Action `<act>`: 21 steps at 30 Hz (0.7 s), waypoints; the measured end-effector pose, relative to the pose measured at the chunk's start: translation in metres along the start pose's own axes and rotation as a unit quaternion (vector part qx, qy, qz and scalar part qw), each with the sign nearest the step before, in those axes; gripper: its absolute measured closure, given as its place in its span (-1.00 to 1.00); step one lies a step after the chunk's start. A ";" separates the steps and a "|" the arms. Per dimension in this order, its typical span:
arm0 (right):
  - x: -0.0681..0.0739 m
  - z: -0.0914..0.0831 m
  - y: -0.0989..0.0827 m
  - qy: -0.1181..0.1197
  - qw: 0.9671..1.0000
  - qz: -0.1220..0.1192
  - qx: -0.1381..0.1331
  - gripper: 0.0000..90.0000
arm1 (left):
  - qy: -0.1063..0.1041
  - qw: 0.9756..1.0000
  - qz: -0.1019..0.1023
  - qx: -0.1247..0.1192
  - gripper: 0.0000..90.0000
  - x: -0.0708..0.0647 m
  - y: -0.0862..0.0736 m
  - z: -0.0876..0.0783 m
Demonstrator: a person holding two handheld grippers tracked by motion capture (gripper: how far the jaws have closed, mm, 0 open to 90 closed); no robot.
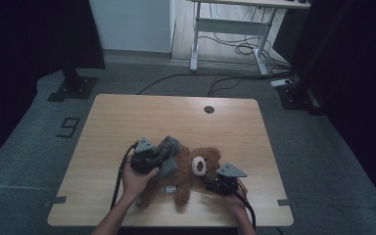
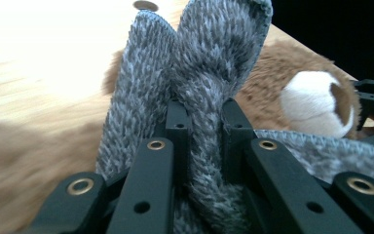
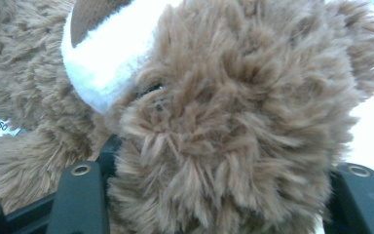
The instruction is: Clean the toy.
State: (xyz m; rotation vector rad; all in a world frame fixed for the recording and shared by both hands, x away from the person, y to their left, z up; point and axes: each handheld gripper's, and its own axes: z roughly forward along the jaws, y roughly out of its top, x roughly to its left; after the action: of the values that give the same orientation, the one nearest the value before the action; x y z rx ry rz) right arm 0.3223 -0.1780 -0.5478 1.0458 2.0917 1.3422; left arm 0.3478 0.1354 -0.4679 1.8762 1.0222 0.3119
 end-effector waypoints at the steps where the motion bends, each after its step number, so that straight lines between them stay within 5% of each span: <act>1: 0.000 0.000 0.000 0.000 1.000 0.000 0.001 -0.20 | 0.003 1.000 -0.003 -0.002 0.73 0.003 -0.002 -0.003; 9: -0.002 0.001 0.000 0.004 1.000 0.011 -0.002 -0.20 | 0.040 0.998 -0.046 0.014 0.74 0.041 -0.038 -0.019; 14: -0.002 0.001 0.000 0.005 1.000 0.012 -0.002 -0.20 | 0.052 0.997 -0.057 0.030 0.73 0.052 -0.050 -0.025; 21: -0.003 0.001 0.000 0.008 1.000 0.015 -0.002 -0.19 | 0.040 0.994 -0.090 0.042 0.72 0.060 -0.061 -0.024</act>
State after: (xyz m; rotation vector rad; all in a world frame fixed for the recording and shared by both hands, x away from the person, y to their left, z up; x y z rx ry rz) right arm 0.3250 -0.1796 -0.5482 1.0731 2.0916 1.3729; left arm 0.3388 0.2084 -0.5174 1.8429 1.2668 0.2425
